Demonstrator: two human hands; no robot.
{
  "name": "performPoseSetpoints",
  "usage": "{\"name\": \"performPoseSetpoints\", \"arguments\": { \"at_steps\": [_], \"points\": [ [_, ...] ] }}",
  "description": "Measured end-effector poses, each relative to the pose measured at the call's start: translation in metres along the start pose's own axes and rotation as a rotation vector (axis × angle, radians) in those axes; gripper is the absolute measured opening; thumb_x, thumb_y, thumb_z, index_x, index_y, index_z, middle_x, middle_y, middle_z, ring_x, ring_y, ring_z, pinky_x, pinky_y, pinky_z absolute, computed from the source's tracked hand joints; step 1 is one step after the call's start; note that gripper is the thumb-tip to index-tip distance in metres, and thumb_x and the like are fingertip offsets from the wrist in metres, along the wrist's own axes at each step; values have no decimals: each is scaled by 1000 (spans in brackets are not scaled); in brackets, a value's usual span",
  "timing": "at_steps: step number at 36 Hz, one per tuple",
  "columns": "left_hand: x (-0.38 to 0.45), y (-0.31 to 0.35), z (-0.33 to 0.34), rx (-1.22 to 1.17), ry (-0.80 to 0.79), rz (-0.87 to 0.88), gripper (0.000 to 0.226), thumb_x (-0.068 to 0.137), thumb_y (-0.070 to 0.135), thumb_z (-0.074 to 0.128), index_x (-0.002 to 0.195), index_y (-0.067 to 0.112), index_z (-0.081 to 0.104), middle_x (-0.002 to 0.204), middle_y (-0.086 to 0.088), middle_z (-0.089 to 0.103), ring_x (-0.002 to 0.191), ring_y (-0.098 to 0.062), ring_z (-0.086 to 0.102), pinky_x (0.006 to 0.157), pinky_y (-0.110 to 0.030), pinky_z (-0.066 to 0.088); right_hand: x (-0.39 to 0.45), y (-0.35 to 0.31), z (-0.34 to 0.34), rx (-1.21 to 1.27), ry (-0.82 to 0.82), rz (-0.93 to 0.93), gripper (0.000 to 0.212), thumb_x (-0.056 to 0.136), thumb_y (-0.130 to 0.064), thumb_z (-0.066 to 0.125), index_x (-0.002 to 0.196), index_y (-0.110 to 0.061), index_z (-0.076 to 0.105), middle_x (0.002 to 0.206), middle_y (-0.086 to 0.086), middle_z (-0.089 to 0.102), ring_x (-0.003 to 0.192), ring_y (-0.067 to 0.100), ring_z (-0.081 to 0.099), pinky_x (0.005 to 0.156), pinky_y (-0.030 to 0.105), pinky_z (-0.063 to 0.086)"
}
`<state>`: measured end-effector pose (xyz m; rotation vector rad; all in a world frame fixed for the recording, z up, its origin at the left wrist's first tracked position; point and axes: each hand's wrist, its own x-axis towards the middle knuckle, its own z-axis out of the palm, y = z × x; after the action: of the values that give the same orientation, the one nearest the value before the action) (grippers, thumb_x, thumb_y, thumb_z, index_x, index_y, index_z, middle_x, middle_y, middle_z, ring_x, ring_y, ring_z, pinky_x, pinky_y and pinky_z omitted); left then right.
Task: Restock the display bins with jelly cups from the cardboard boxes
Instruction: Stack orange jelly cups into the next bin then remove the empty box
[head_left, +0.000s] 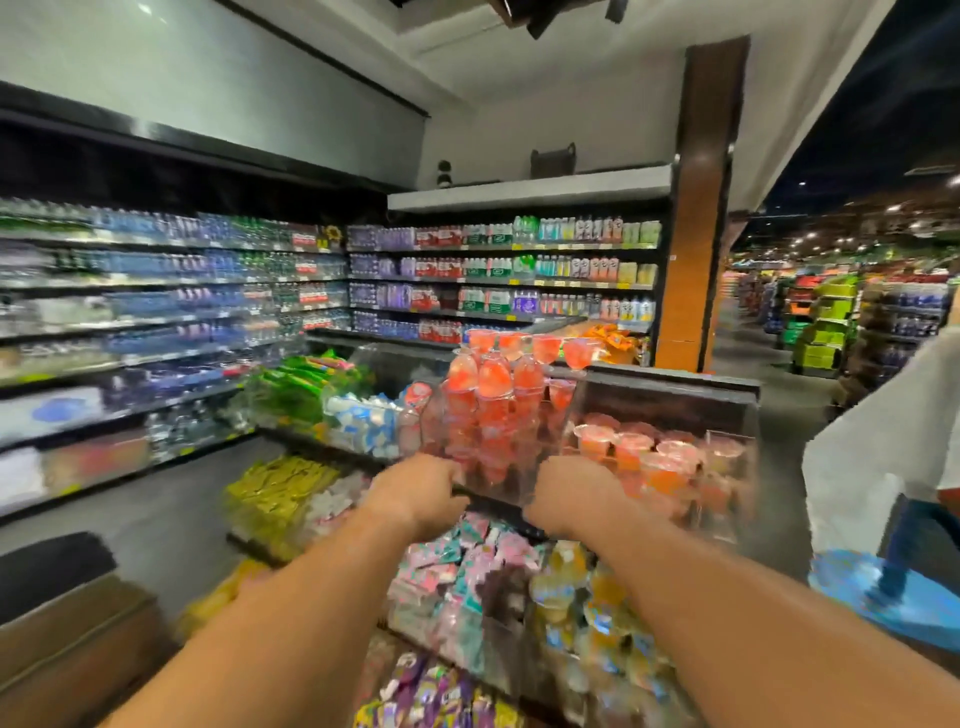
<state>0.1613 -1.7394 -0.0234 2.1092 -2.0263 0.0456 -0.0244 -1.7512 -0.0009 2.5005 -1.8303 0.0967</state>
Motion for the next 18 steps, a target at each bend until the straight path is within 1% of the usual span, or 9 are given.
{"name": "performPoseSetpoints", "arguments": {
  "at_steps": [2,5,7,8,9,10,11,15,18],
  "points": [
    [-31,-17,-2,-23,19,-81,42,91,55,52,116,24,67,121,-7,69,112,-31,64,92,-38,52,-11,-24,5,27,-17,-28,13,84,-25,54,83,-13,59,100,11,68,92,32,66,79,38,56],
    [-80,-48,-4,-14,8,-165,52,93,62,49,119,21,67,123,-7,68,114,-32,63,92,-37,51,-31,-67,13,64,-37,-109,7,83,-22,51,86,-16,55,100,9,67,91,32,66,79,38,55],
    [-113,-76,-2,0,-8,-221,56,89,66,49,116,21,68,119,-7,70,111,-30,65,90,-36,53,-45,-99,22,56,-71,-172,16,88,-22,49,97,-15,61,111,11,67,100,33,65,83,40,53],
    [-130,-91,-2,8,-3,-249,58,85,68,48,114,22,69,116,-6,71,109,-30,66,88,-37,54,-51,-117,28,42,-85,-204,25,91,-23,49,108,-13,65,120,13,65,108,34,64,88,42,53],
    [-148,-107,-2,21,-3,-289,57,84,66,47,113,22,69,116,-6,71,109,-30,66,88,-38,55,-58,-136,33,34,-96,-235,34,93,-24,49,120,-10,65,128,14,64,116,34,62,93,41,52],
    [-165,-125,0,32,-9,-330,53,85,61,48,113,22,68,118,-6,70,111,-30,65,90,-39,55,-65,-154,39,39,-107,-259,39,94,-25,49,126,-8,64,133,15,62,120,34,61,96,41,52],
    [-184,-140,0,35,-19,-372,48,87,57,49,114,23,68,120,-6,68,113,-30,64,92,-40,54,-71,-174,46,58,-119,-274,42,93,-27,50,128,-7,63,134,15,62,121,33,61,97,40,52],
    [-263,-203,6,22,-58,-555,40,93,53,52,117,24,65,122,-3,66,113,-27,62,93,-38,53,-104,-257,75,128,-198,-354,45,86,-26,54,127,-10,63,133,13,63,121,33,61,99,41,52],
    [-320,-247,13,9,-85,-711,36,96,51,53,117,23,63,121,-2,65,111,-25,62,86,-36,50,-133,-320,95,147,-262,-448,41,89,-27,55,126,-10,65,131,11,64,120,32,61,98,38,52]
  ]
}}
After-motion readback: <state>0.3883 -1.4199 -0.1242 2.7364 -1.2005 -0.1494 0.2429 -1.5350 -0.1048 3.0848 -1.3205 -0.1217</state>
